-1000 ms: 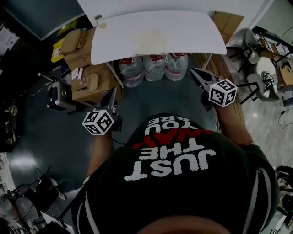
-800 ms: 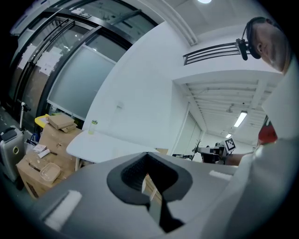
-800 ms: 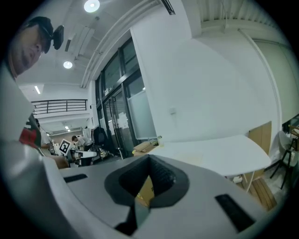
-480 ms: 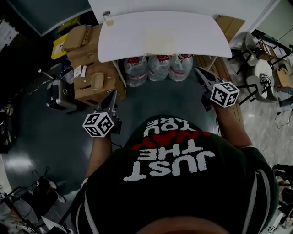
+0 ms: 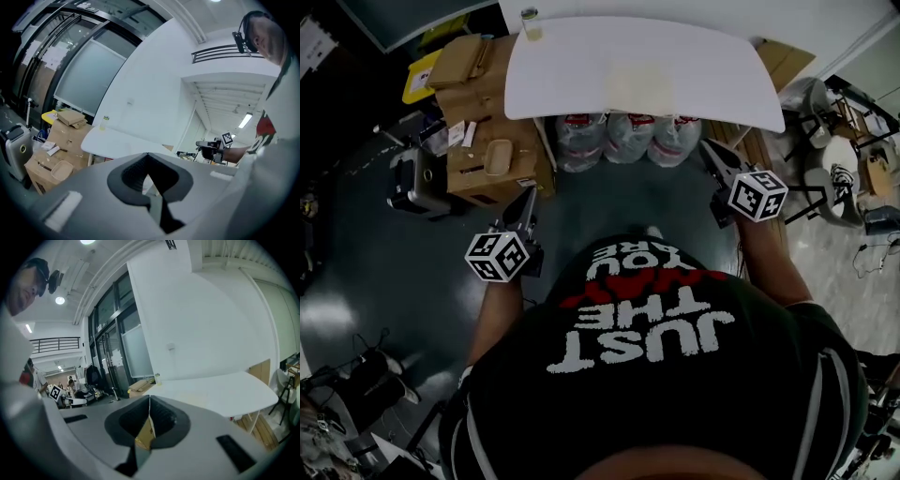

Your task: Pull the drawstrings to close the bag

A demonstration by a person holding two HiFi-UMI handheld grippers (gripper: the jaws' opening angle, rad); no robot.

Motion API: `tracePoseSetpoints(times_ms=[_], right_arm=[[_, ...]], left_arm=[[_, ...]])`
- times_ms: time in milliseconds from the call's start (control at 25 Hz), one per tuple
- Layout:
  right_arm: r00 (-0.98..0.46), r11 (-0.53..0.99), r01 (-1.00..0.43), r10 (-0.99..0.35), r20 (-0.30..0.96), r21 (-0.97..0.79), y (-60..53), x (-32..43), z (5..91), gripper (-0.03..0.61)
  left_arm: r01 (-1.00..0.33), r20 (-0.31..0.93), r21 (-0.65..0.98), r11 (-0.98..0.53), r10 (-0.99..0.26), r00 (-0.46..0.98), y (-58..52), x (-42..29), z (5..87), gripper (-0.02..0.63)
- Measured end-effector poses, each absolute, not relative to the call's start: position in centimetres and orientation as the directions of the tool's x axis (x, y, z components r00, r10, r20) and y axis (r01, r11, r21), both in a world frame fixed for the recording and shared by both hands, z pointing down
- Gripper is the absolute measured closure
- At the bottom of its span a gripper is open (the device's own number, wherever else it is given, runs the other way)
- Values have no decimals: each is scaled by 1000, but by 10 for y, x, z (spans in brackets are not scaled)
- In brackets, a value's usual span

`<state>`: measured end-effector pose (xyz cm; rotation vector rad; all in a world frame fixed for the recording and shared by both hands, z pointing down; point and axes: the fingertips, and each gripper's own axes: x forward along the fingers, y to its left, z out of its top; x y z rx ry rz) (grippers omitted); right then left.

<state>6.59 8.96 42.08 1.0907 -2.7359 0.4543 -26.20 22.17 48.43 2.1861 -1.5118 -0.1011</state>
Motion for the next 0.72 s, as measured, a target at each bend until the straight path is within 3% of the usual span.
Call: tracePoseSetpoints(times_ms=[320,720], right_arm=[[-785,739,-619,-577,226,-266,-12,91,450,571],[-879,850,-469,-422,224,-240,-178,125,452,571]], left_arm=[[-909,256,360,-212,-914,315,144,-227,488,614],[-940,321,316,-130,-918,235,-36,-136,485,614]])
